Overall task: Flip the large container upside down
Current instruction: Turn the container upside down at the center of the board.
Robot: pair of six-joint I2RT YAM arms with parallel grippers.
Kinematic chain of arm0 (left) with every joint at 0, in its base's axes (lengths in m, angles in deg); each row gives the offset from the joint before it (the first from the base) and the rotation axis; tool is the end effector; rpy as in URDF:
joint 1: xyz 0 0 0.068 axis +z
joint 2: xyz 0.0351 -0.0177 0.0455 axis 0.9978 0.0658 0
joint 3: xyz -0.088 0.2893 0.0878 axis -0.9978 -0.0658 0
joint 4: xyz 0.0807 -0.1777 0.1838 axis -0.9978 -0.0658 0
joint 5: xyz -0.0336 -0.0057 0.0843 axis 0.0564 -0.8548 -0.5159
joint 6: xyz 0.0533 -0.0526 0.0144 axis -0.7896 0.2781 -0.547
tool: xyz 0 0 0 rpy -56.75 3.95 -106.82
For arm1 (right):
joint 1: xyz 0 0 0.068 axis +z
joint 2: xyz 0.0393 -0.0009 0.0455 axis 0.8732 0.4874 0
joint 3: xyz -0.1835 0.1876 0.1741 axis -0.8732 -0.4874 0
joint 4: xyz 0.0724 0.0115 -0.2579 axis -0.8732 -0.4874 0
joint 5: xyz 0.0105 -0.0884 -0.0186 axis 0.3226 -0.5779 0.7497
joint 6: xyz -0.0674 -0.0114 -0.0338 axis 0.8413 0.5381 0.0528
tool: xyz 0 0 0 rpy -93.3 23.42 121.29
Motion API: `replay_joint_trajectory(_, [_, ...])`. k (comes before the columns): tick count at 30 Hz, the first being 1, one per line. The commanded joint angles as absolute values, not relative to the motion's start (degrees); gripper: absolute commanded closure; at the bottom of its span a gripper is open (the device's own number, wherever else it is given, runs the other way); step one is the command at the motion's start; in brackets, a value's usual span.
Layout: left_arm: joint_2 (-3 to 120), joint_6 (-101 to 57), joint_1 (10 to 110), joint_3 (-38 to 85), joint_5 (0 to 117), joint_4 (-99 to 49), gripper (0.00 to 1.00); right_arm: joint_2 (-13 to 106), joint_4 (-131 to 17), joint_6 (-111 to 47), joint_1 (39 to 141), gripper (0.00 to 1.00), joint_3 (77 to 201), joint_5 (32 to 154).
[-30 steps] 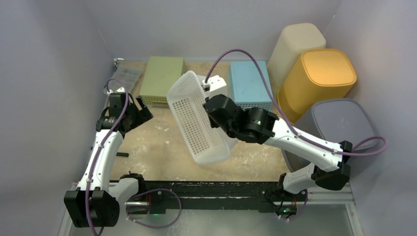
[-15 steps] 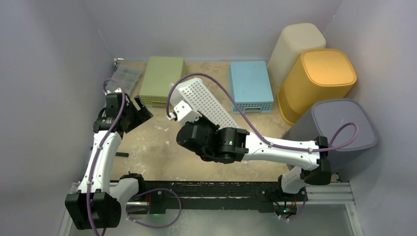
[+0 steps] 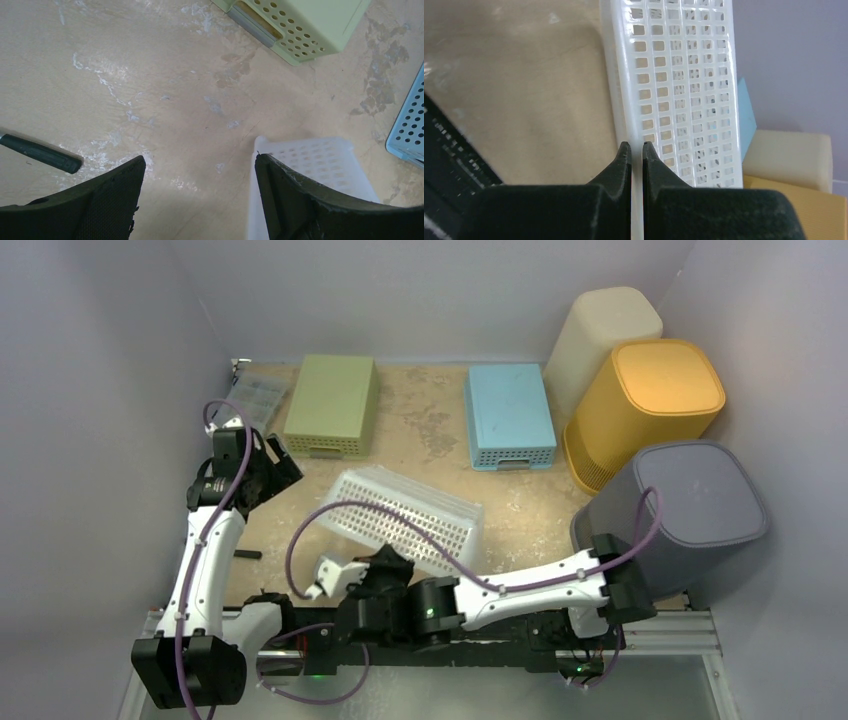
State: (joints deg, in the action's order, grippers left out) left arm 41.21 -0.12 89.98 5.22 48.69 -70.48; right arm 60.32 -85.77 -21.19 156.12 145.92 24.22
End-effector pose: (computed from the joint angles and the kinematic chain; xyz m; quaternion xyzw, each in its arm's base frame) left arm 0.2050 0.0153 0.3127 -0.3003 0.8823 -0.0793 0.3536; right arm 0.0210 0.3871 0.3553 -0.4632 0.6673 -0.0724 0.5786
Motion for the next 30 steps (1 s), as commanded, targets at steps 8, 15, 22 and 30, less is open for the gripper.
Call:
replay_joint_trajectory(8, [38.8,-2.8,90.5,9.7,42.7,-72.6,0.20,70.4,-88.8,-34.1,161.7,1.00,144.8,32.9])
replay_joint_trajectory(15, [38.3,-2.8,90.5,9.4,43.0,-72.7,0.20,70.3,-83.9,-38.3,161.7,1.00,138.7,38.2])
replay_joint_trajectory(22, [37.7,-3.0,90.5,8.2,43.5,-72.4,0.20,69.2,-77.9,-42.9,161.7,1.00,132.4,41.2])
replay_joint_trajectory(30, [38.7,-2.6,90.5,7.2,46.8,-70.7,0.20,73.9,-75.3,-43.9,161.7,0.95,130.4,43.8])
